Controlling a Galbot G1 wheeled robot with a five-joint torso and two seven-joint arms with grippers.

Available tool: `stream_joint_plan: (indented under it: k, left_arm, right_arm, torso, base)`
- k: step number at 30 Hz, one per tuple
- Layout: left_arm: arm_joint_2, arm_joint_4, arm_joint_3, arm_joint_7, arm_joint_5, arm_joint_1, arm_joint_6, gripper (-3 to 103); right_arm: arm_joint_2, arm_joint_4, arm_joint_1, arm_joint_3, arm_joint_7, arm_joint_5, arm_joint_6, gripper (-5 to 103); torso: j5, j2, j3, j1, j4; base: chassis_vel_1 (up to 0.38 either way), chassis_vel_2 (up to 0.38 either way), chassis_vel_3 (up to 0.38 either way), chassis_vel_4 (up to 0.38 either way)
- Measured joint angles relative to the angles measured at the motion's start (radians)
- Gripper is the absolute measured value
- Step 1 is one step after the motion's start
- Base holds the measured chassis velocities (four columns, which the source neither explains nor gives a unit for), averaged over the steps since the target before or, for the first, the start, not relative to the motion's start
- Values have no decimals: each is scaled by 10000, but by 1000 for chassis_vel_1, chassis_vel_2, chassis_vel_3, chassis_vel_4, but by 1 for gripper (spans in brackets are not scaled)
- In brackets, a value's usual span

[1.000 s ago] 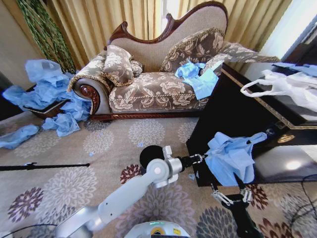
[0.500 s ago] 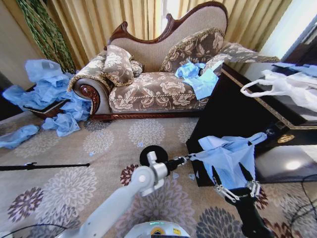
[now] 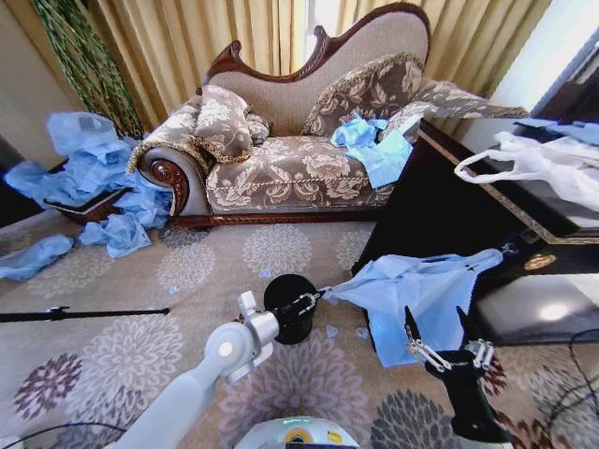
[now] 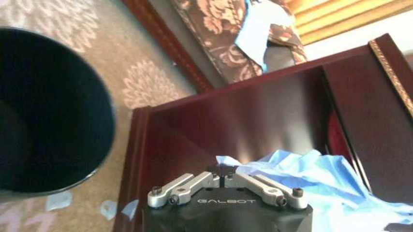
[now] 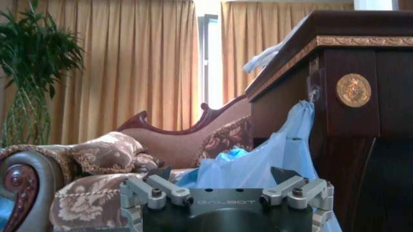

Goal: Place a garbage bag over the trash bin.

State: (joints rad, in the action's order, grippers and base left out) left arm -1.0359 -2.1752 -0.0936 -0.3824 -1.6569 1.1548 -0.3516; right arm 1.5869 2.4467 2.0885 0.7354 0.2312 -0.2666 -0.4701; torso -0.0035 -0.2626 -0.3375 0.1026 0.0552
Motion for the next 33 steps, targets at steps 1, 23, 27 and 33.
stream_joint_plan:
  k: [1,23,27,33]
  left_arm:
    - [26,-61,-116,13,27,161,12,0]
    - [155,-262,-2593,80,-355,1427,248,0]
    - [193,-250,-2876,69,-532,1438,249,0]
    - [420,-228,-3398,29,-896,1336,251,0]
  right_arm:
    - [1,-16,-8,-36,-68,61,20,100]
    - [-72,-277,-226,-231,-844,401,356,100]
    - [-78,-312,-244,-278,-855,405,379,100]
    - [-80,-395,-247,-371,-845,471,388,100]
  torso:
    - [1,0,0,0,0]
    - [0,0,0,0,1]
    - [0,0,0,0,0]
    - [-1,0,0,0,1]
  base:
    - [0,0,0,0]
    - [0,0,0,0]
    - [0,0,0,0]
    - [0,0,0,0]
